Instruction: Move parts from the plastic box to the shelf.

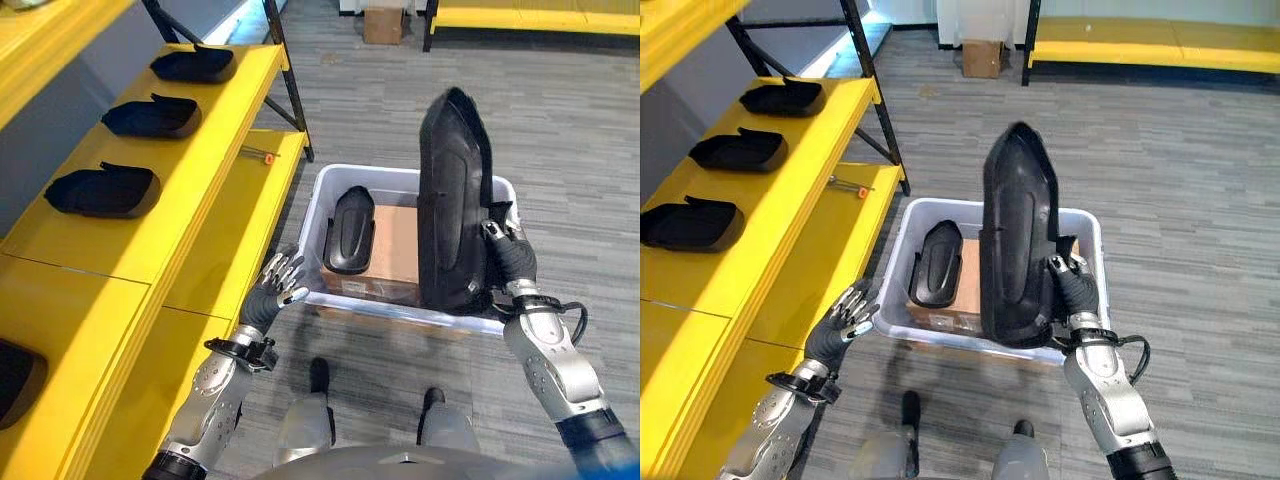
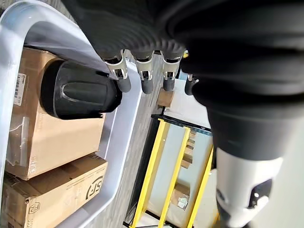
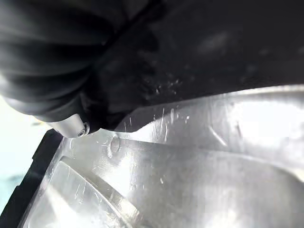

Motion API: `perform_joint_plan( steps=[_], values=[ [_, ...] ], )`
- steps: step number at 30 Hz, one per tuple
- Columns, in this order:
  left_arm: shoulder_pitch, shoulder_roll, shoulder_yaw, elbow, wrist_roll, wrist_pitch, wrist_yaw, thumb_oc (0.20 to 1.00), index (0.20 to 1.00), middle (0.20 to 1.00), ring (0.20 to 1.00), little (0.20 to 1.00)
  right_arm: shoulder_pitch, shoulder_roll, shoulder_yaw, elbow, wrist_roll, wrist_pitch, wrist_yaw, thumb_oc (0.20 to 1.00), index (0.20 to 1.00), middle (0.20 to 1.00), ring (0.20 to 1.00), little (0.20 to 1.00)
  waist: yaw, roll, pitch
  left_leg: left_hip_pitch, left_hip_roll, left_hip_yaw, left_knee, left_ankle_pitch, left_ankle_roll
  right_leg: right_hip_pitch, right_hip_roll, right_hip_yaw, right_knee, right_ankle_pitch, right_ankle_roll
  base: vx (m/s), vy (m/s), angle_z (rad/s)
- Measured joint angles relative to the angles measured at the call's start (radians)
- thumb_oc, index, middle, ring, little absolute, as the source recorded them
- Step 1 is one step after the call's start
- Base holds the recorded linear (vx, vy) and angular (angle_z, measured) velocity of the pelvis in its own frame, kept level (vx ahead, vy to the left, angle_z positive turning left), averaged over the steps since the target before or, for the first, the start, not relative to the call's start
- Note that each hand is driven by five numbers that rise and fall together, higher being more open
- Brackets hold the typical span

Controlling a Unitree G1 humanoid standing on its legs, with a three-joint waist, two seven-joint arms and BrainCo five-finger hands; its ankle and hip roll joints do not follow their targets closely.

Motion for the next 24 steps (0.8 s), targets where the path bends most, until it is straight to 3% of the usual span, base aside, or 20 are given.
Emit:
perform_joint_plan(
  steps=[2, 3, 4, 5, 6, 7, 9, 10, 12, 14, 16, 17, 18, 21, 22, 23, 24],
  values=[
    [-0.002, 0.006, -0.001, -0.010, 0.000, 0.015, -0.015, 1.000, 1.000, 1.000, 1.000, 1.000, 0.063, -0.003, 0.007, -0.042, 0.000, -0.001, 0.007, 0.200, 0.200, 0.200, 0.200, 0.200, -0.001, -0.011, -0.032, -0.004, -0.008, -0.044, -0.030, -0.011, 0.014, 0.019, 0.030, 0.032, 0.003, -0.037, -0.012, 0.04, -0.079, 0.91],
    [-0.006, 0.021, -0.004, -0.022, 0.000, 0.034, -0.030, 1.000, 1.000, 1.000, 1.000, 1.000, 0.090, -0.009, 0.006, -0.052, 0.000, -0.001, 0.010, 0.200, 0.200, 0.200, 0.200, 0.200, -0.015, -0.026, -0.043, -0.004, -0.014, -0.071, -0.075, -0.045, 0.044, 0.035, 0.080, 0.114, -0.001, -0.066, -0.034, 0.02, -0.110, 1.64],
    [-0.032, 0.035, -0.004, -0.035, 0.000, 0.043, -0.042, 1.000, 1.000, 1.000, 1.000, 1.000, 0.109, -0.017, 0.004, -0.059, 0.000, -0.001, 0.005, 0.200, 0.200, 0.200, 0.200, 0.200, -0.039, -0.054, -0.059, -0.034, -0.036, -0.095, -0.068, -0.087, 0.050, 0.038, 0.084, 0.166, -0.024, -0.080, -0.058, 0.01, -0.101, 1.75],
    [-0.053, 0.036, -0.006, -0.036, 0.001, 0.059, -0.059, 1.000, 1.000, 1.000, 1.000, 1.000, 0.102, -0.040, -0.001, -0.058, -0.001, 0.000, -0.004, 0.200, 0.200, 0.200, 0.200, 0.200, -0.032, -0.069, -0.058, -0.087, -0.073, -0.101, 0.065, -0.081, 0.093, 0.021, 0.069, 0.147, 0.017, -0.095, -0.058, 0.00, -0.125, 1.70],
    [-0.056, 0.043, -0.022, -0.040, 0.002, 0.084, -0.067, 1.000, 1.000, 1.000, 1.000, 1.000, 0.102, -0.065, -0.008, -0.061, -0.003, 0.000, -0.013, 0.200, 0.200, 0.200, 0.200, 0.200, -0.050, -0.036, -0.066, -0.088, -0.075, -0.161, 0.108, -0.057, 0.085, 0.012, 0.110, 0.232, 0.090, -0.148, -0.068, -0.07, -0.123, 1.34],
    [-0.048, 0.057, -0.020, -0.045, 0.002, 0.088, -0.067, 1.000, 1.000, 1.000, 1.000, 1.000, 0.100, -0.061, -0.003, -0.065, -0.003, -0.001, -0.017, 0.200, 0.200, 0.200, 0.200, 0.200, -0.057, -0.042, -0.070, -0.075, -0.081, -0.180, 0.075, -0.032, 0.085, -0.003, 0.122, 0.292, 0.125, -0.171, -0.076, -0.11, -0.127, 1.23],
    [-0.063, 0.061, -0.001, -0.046, 0.000, 0.100, -0.064, 1.000, 1.000, 1.000, 1.000, 1.000, 0.087, -0.063, 0.010, -0.068, -0.005, -0.015, -0.018, 0.200, 0.200, 0.200, 0.200, 0.200, -0.060, -0.041, -0.056, -0.102, -0.079, -0.236, 0.067, 0.011, 0.038, -0.073, 0.178, 0.300, 0.238, -0.222, -0.107, -0.11, -0.083, 0.91],
    [-0.052, 0.051, 0.006, -0.046, -0.001, 0.111, -0.059, 1.000, 1.000, 1.000, 1.000, 1.000, 0.054, -0.064, 0.033, -0.041, -0.041, -0.014, -0.023, 0.200, 0.200, 0.200, 0.200, 0.200, -0.038, -0.035, -0.042, -0.106, -0.072, -0.255, 0.061, 0.035, 0.037, -0.087, 0.204, 0.289, 0.262, -0.231, -0.116, -0.05, -0.143, 0.57],
    [-0.040, 0.041, 0.004, -0.049, -0.002, 0.113, -0.058, 1.000, 1.000, 1.000, 1.000, 1.000, 0.031, -0.066, 0.041, -0.015, -0.068, -0.014, -0.022, 0.200, 0.200, 0.200, 0.200, 0.200, -0.019, -0.031, -0.023, -0.107, -0.052, -0.266, 0.068, 0.030, 0.071, -0.098, 0.226, 0.263, 0.303, -0.242, -0.136, -0.05, -0.143, 0.29],
    [-0.001, 0.000, 0.042, -0.069, -0.004, 0.113, -0.053, 1.000, 1.000, 1.000, 1.000, 1.000, 0.066, -0.089, 0.014, -0.025, -0.078, -0.012, -0.009, 0.200, 0.200, 0.200, 0.200, 0.200, -0.014, -0.024, -0.001, -0.127, -0.024, -0.313, 0.070, 0.043, 0.066, -0.110, 0.259, 0.223, 0.331, -0.251, -0.176, -0.11, -0.068, 0.46],
    [0.039, -0.001, 0.064, -0.075, -0.001, 0.118, -0.056, 1.000, 1.000, 1.000, 1.000, 1.000, 0.111, -0.122, -0.012, -0.036, -0.077, -0.008, 0.007, 0.200, 0.200, 0.200, 0.200, 0.200, 0.001, -0.020, 0.018, -0.159, -0.001, -0.303, 0.103, 0.041, 0.090, -0.119, 0.283, 0.190, 0.334, -0.231, -0.209, -0.14, 0.032, 0.42],
    [0.048, 0.000, 0.075, -0.073, -0.001, 0.131, -0.065, 1.000, 1.000, 1.000, 1.000, 1.000, 0.161, -0.130, -0.050, -0.041, -0.077, -0.008, 0.018, 0.200, 0.200, 0.200, 0.200, 0.200, -0.017, -0.018, 0.040, -0.187, -0.001, -0.257, 0.146, 0.025, 0.070, -0.113, 0.272, 0.141, 0.319, -0.221, -0.226, -0.18, 0.194, 0.68],
    [0.054, 0.013, 0.082, -0.064, -0.001, 0.137, -0.068, 1.000, 1.000, 1.000, 1.000, 1.000, 0.195, -0.132, -0.064, -0.041, -0.074, 0.000, 0.020, 0.200, 0.200, 0.200, 0.200, 0.200, -0.023, -0.047, 0.054, -0.186, -0.027, -0.215, 0.183, -0.023, 0.055, -0.118, 0.246, 0.126, 0.314, -0.213, -0.245, -0.21, 0.293, 0.67],
    [0.015, 0.040, 0.087, -0.062, -0.002, 0.148, -0.107, 1.000, 1.000, 1.000, 1.000, 1.000, 0.235, -0.142, -0.130, -0.050, -0.060, 0.002, 0.053, 0.200, 0.200, 0.200, 0.200, 0.200, -0.067, -0.086, 0.065, -0.176, -0.059, -0.051, 0.366, -0.150, 0.044, -0.099, 0.183, 0.089, 0.183, -0.122, -0.232, -0.13, 0.328, 0.58],
    [-0.062, 0.034, 0.066, -0.060, -0.002, 0.149, -0.117, 1.000, 1.000, 1.000, 1.000, 1.000, 0.223, -0.151, -0.163, -0.070, -0.043, 0.001, 0.060, 0.200, 0.200, 0.200, 0.200, 0.200, -0.102, -0.102, 0.073, -0.096, -0.050, -0.025, 0.449, -0.194, 0.003, -0.083, 0.148, 0.077, 0.133, -0.082, -0.209, -0.06, 0.529, 0.75],
    [-0.087, 0.035, 0.054, -0.065, -0.002, 0.148, -0.135, 1.000, 1.000, 1.000, 1.000, 1.000, 0.202, -0.160, -0.167, -0.083, -0.038, -0.001, 0.059, 0.200, 0.200, 0.200, 0.200, 0.200, -0.120, -0.094, 0.068, -0.047, -0.034, -0.035, 0.451, -0.223, -0.007, -0.081, 0.144, 0.078, 0.122, -0.072, -0.196, -0.02, 0.507, 0.58],
    [-0.114, 0.033, 0.049, -0.066, -0.001, 0.145, -0.143, 1.000, 1.000, 1.000, 1.000, 1.000, 0.171, -0.155, -0.164, -0.085, -0.036, -0.011, 0.064, 0.200, 0.200, 0.200, 0.200, 0.200, -0.136, -0.088, 0.067, 0.014, -0.028, -0.038, 0.362, -0.243, -0.004, -0.083, 0.142, 0.081, 0.118, -0.065, -0.184, 0.00, 0.350, 0.25]
  ],
)
